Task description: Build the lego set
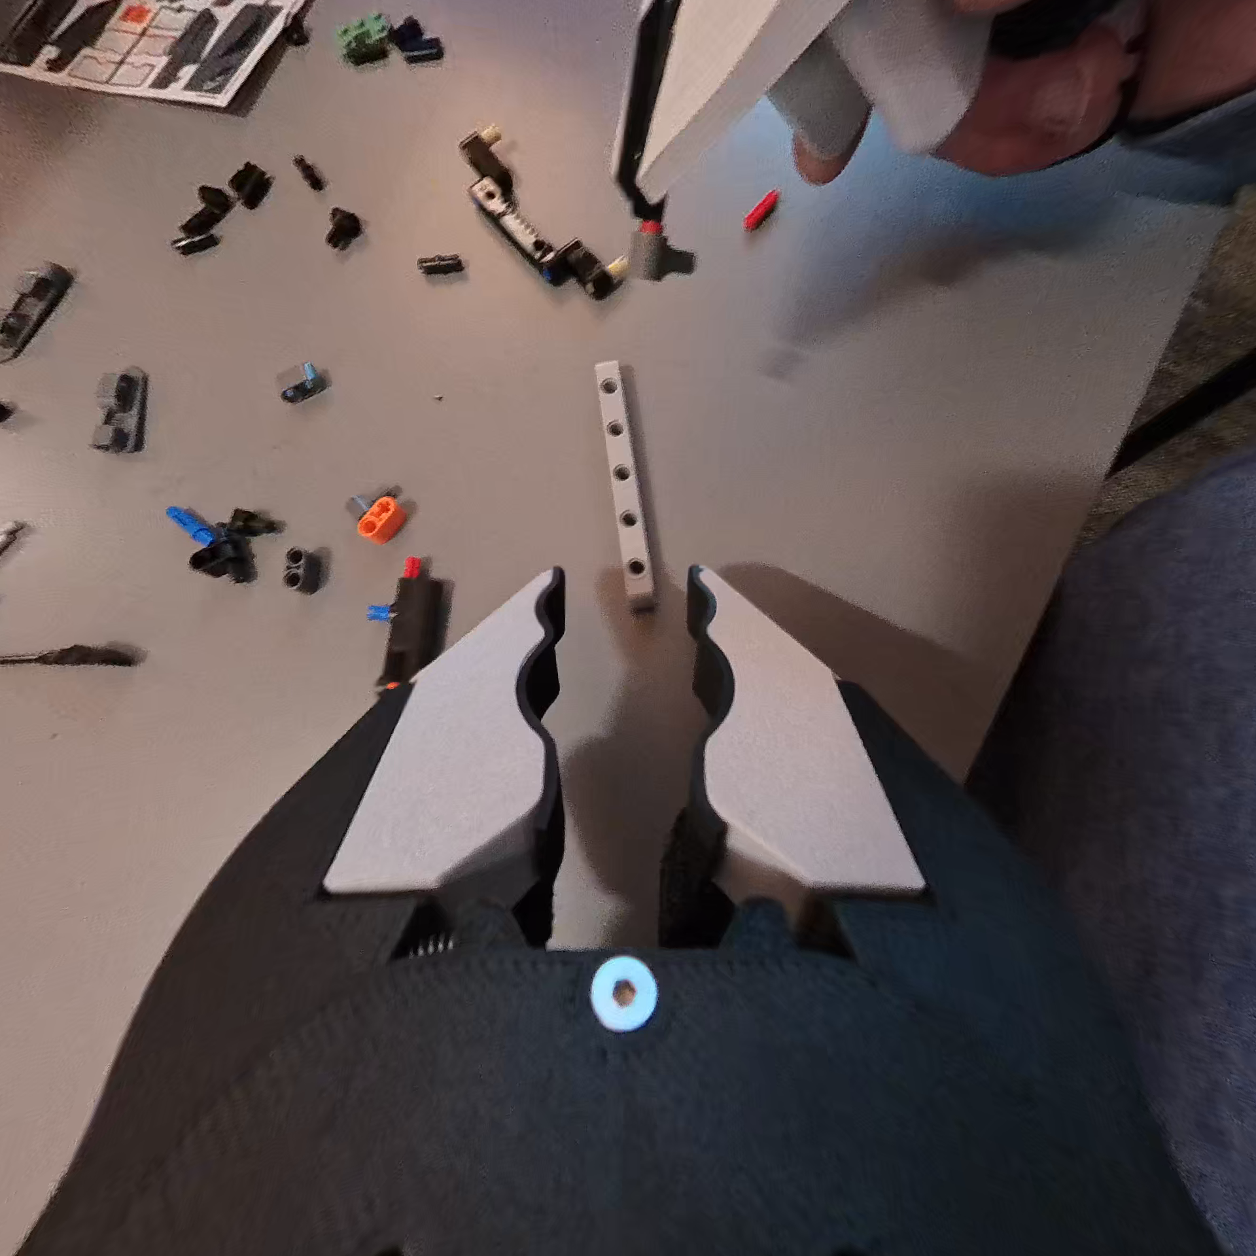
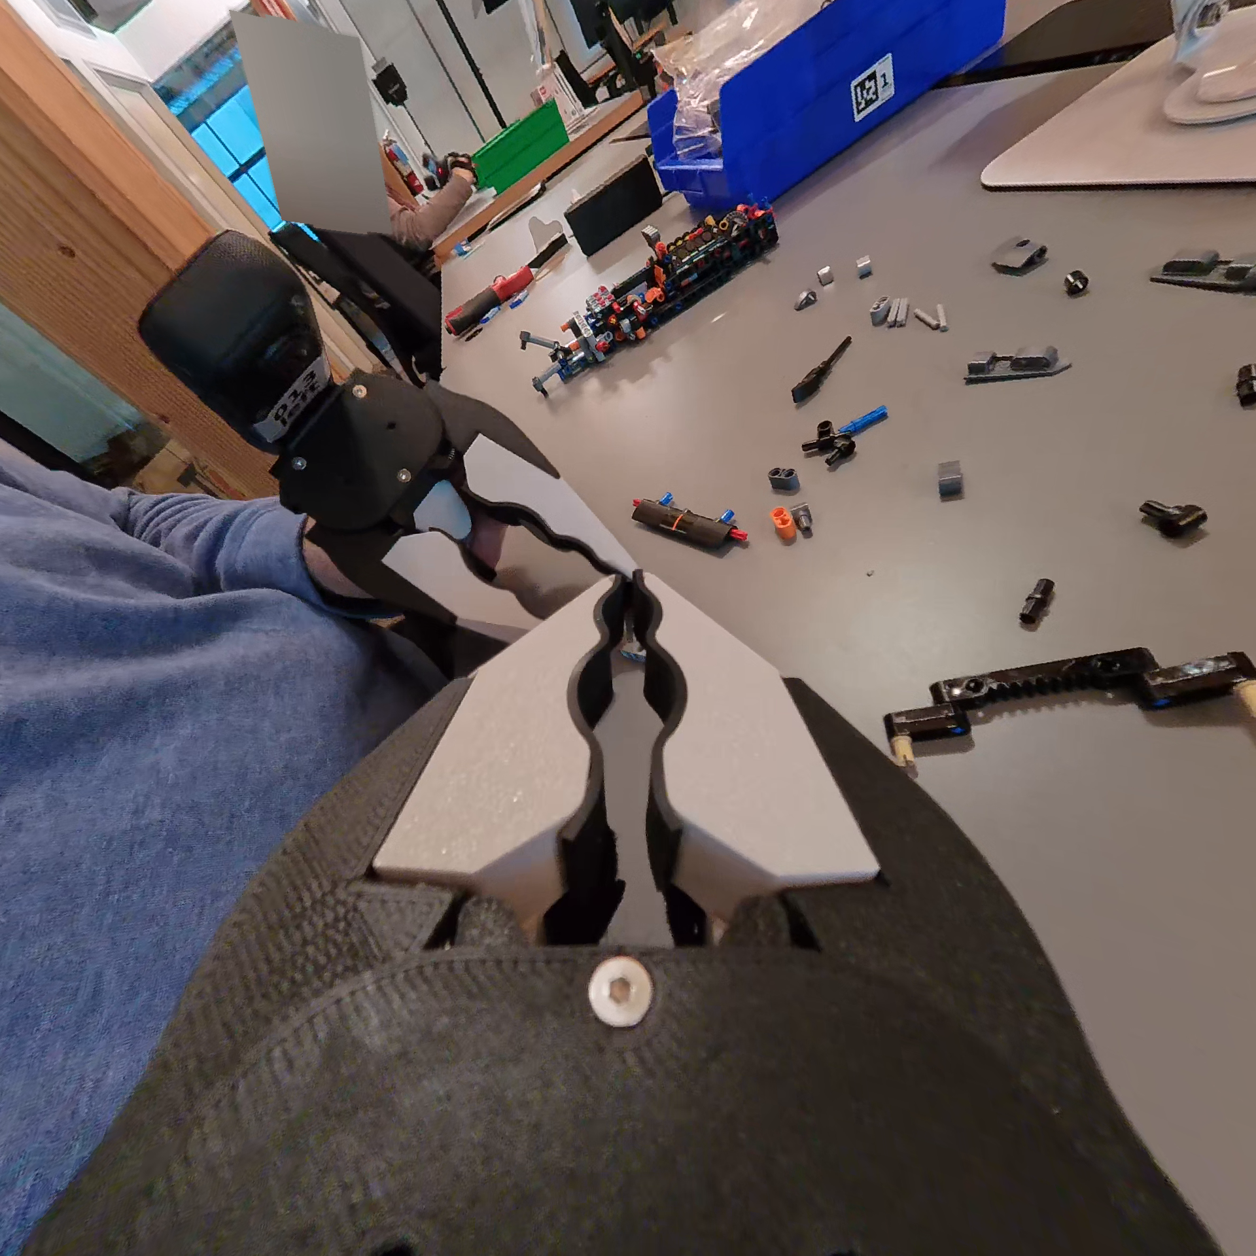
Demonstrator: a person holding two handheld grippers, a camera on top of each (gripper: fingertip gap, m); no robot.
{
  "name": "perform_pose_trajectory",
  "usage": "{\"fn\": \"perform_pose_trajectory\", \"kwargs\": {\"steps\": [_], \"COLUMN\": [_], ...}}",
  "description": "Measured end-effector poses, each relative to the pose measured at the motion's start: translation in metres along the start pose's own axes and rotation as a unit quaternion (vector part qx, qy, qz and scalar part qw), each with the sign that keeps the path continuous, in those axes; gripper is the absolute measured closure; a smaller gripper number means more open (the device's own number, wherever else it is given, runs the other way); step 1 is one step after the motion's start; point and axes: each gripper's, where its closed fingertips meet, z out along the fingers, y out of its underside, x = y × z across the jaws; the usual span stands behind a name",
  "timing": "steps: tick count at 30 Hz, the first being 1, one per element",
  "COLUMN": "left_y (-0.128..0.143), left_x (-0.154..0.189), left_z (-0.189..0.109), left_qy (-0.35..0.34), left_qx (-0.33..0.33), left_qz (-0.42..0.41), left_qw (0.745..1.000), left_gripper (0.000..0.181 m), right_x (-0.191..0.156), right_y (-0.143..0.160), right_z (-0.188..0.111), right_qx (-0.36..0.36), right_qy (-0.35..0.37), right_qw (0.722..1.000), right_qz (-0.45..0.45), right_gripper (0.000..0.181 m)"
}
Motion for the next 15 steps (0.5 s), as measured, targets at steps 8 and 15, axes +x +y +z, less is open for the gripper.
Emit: {"fn": "perform_pose_trajectory", "kwargs": {"steps": [8, 15], "left_y": [0.022, 0.046], "left_x": [-0.045, -0.074], "left_z": [-0.022, -0.03], "left_qy": [-0.062, -0.093], "left_qx": [-0.017, -0.049], "left_qz": [-0.021, -0.037], "left_qw": [0.998, 0.994], "left_gripper": [0.146, 0.139], "right_x": [0.013, 0.029], "right_y": [0.008, 0.031], "right_z": [-0.011, -0.022], "right_qx": [-0.009, -0.052], "right_qy": [0.032, 0.069], "right_qw": [0.999, 0.996], "right_qz": [0.006, 0.01], "right_gripper": [0.181, 0.181]}}
